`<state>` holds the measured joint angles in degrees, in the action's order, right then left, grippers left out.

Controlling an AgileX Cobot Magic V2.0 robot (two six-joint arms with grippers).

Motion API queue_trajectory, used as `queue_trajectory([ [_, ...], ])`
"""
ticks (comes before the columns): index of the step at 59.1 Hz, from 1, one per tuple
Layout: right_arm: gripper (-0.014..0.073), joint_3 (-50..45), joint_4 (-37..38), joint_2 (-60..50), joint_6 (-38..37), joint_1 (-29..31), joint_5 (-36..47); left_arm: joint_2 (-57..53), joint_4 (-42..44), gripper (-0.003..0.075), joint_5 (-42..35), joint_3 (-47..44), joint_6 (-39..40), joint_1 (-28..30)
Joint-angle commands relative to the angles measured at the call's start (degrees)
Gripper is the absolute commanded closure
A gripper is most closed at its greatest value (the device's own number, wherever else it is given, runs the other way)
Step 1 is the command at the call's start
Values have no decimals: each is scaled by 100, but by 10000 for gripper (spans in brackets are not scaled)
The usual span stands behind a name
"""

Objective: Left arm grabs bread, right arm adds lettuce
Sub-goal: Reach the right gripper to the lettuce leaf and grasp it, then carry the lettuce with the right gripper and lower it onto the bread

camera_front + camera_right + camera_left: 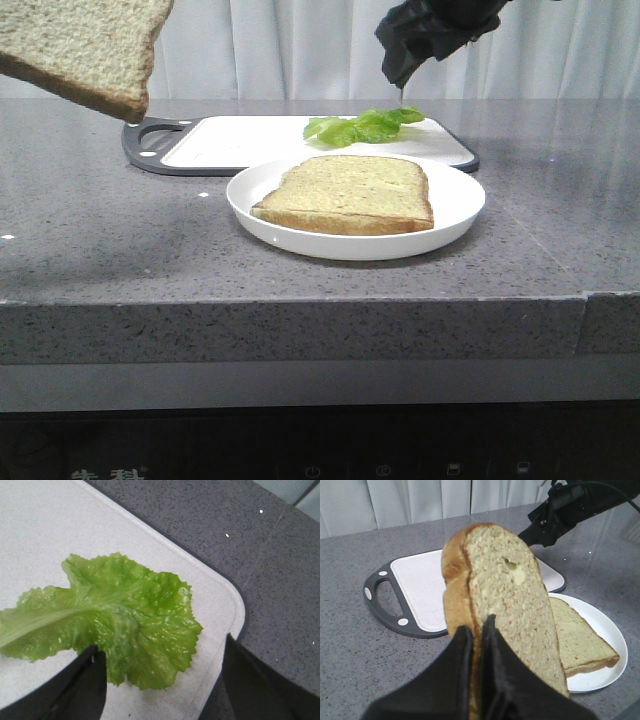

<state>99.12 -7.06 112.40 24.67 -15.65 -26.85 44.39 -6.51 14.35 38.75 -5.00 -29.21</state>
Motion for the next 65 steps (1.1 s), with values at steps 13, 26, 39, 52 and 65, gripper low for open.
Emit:
queue_trajectory([
  [13, 85, 759, 45, 218, 343, 0, -281, -34, -76, 741, -452, 160, 57, 17],
  [26, 88, 798, 40, 399, 420, 0, -140, -34, -76, 741, -452, 160, 57, 17],
  [39, 148, 798, 40, 558, 420, 0, -16, -34, -76, 741, -452, 160, 57, 17],
  [52, 650, 798, 40, 533, 420, 9, -4, -34, -76, 741, -452, 160, 57, 17],
  [65, 655, 798, -108, 322, 414, 9, -84, -34, -99, 741, -452, 160, 57, 17],
])
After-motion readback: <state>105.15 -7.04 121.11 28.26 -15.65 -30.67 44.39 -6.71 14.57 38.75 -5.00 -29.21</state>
